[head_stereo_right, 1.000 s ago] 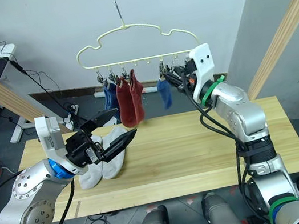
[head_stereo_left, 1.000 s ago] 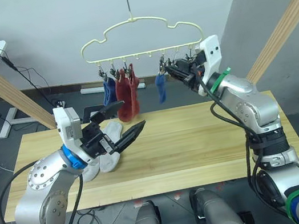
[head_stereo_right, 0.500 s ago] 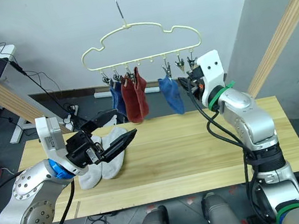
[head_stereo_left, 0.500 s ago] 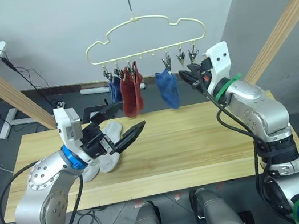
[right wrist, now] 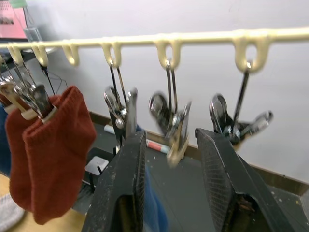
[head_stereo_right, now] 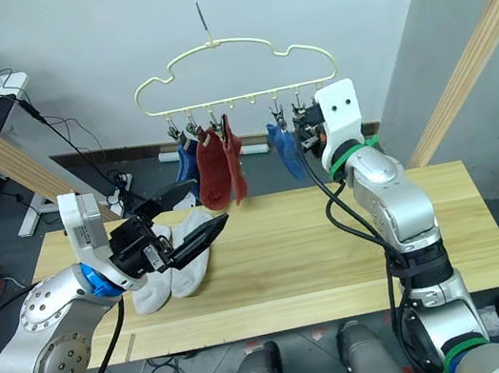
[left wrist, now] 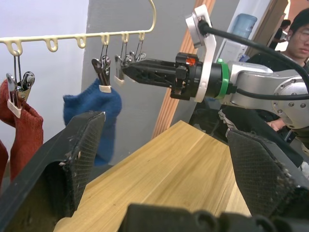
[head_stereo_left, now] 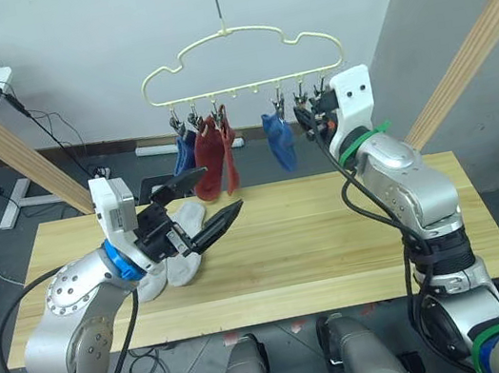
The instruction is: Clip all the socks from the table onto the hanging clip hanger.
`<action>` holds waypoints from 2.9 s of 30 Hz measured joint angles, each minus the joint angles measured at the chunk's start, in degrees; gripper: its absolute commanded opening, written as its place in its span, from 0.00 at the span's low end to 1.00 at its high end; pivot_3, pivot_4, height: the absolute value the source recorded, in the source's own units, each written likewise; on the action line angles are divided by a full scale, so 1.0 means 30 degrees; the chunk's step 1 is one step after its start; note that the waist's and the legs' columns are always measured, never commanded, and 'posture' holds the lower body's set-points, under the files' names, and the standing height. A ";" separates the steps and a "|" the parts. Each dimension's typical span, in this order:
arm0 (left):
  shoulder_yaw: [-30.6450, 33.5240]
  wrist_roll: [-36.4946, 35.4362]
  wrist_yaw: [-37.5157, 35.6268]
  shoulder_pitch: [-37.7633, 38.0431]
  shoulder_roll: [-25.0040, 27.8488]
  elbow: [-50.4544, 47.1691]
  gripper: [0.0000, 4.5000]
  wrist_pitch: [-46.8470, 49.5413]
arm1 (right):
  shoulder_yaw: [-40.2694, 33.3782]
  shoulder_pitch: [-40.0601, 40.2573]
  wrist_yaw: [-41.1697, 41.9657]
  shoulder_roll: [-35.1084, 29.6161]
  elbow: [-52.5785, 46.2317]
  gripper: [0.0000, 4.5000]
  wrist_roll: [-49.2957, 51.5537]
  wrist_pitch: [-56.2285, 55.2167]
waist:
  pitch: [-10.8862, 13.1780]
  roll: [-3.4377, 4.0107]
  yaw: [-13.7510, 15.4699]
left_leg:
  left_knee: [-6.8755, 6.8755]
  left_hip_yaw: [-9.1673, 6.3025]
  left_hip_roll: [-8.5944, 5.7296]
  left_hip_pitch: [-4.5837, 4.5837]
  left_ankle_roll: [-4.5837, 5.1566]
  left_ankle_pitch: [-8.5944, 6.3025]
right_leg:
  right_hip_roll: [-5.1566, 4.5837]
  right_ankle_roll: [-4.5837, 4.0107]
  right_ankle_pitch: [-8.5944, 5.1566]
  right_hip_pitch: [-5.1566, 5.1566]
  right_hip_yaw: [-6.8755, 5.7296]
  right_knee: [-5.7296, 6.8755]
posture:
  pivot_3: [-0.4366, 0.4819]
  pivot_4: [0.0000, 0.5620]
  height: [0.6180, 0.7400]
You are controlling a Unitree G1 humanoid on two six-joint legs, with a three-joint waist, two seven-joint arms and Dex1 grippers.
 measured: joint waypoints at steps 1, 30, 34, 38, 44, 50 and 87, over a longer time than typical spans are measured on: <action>0.0000 0.0000 0.0001 0.0000 0.0000 0.0001 1.00 -0.0001 | 0.0000 -0.0002 -0.0038 0.0078 0.0007 0.37 0.0001 -0.0006 | 0.0000 0.0000 0.0000 | 0.0000 -0.0001 0.0000 0.0000 0.0000 0.0000 | -0.0001 0.0000 0.0000 0.0000 0.0000 0.0000 | 0.53 0.50 1.00; 0.0000 0.0071 0.0011 0.0088 -0.0003 -0.0003 1.00 -0.0005 | -0.0173 -0.0696 0.0574 0.2107 0.0476 0.72 0.1183 -0.0289 | -0.0002 0.0000 0.0006 | 0.0002 -0.0009 0.0002 0.0001 0.0000 0.0000 | -0.0001 -0.0005 0.0003 0.0002 -0.0006 0.0006 | 0.55 0.48 1.00; 0.0000 0.0102 0.0014 0.0131 -0.0004 -0.0004 1.00 -0.0005 | -0.0290 -0.0698 0.0982 0.2156 0.0476 0.72 0.1743 -0.0287 | -0.0002 -0.0001 0.0025 | 0.0002 -0.0009 0.0001 0.0000 0.0000 0.0000 | -0.0002 -0.0005 0.0003 0.0002 -0.0006 0.0006 | 0.55 0.48 1.00; 0.0000 0.0120 0.0018 0.0130 -0.0008 -0.0006 1.00 -0.0006 | -0.0500 -0.0724 0.1061 0.1936 0.0479 0.72 0.2001 -0.0288 | -0.0002 0.0000 0.0028 | 0.0002 -0.0009 0.0001 0.0001 0.0000 0.0000 | -0.0002 -0.0005 0.0003 0.0002 -0.0006 0.0008 | 0.55 0.48 1.00; 0.0000 0.0132 0.0031 0.0143 -0.0018 -0.0010 1.00 -0.0006 | -0.0900 -0.0988 0.1048 0.1746 0.1105 0.72 0.2310 -0.0291 | -0.0002 0.0000 0.0024 | 0.0002 -0.0008 0.0001 0.0001 0.0000 0.0000 | -0.0002 -0.0007 0.0004 0.0002 -0.0005 0.0010 | 0.55 0.49 1.00; 0.0000 0.0143 0.0036 0.0222 -0.0023 -0.0016 1.00 -0.0006 | -0.1281 -0.1022 0.1004 0.2096 0.1250 0.72 0.3010 -0.0119 | -0.0002 0.0000 0.0024 | 0.0002 -0.0009 0.0002 0.0001 0.0001 0.0000 | -0.0002 -0.0032 0.0019 0.0002 -0.0005 0.0011 | 0.55 0.49 1.00; -0.0019 0.0235 0.0051 0.0306 -0.0049 -0.0037 1.00 -0.0006 | -0.1536 -0.1022 0.0993 0.2042 0.1385 0.34 0.3131 0.0121 | -0.0002 0.0000 0.0022 | 0.0002 -0.0009 0.0002 0.0001 0.0001 0.0000 | -0.0001 -0.0010 0.0006 0.0001 -0.0006 0.0011 | 0.55 0.50 1.00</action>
